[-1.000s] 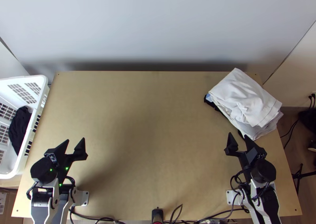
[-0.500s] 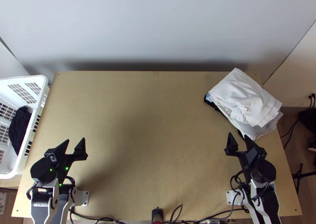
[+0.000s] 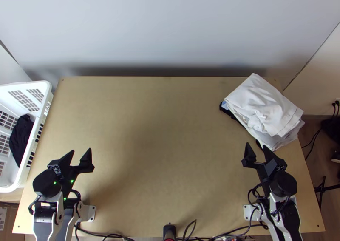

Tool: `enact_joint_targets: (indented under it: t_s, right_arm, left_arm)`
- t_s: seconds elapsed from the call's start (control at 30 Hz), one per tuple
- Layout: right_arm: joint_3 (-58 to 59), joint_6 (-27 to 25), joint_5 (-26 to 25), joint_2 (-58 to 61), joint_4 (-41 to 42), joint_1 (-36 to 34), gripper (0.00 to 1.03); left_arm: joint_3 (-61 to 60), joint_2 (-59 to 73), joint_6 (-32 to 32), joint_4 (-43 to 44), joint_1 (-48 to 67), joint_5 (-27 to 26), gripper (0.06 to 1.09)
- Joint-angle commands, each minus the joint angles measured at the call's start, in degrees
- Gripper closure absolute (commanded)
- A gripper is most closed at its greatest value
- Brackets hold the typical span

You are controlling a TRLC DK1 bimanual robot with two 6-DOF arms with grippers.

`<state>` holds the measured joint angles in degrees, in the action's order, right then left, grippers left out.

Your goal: Fold the t-shirt

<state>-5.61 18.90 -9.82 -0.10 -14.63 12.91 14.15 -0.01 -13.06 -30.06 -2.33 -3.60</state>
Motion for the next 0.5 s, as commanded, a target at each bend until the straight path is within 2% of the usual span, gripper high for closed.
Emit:
enact_joint_targets:
  t_s: [0.0, 0.47]
  right_arm:
    - [0.1, 0.0, 0.0, 0.0, 0.0, 0.0, 0.05]
    - [0.0, 0.2, 0.0, 0.0, 0.0, 0.8, 0.05]
  left_arm:
    - [0.0, 0.0, -0.1, 0.0, 0.2, -0.1, 0.11]
    - [0.2, -0.1, -1.2, -0.9, 0.3, -0.9, 0.11]
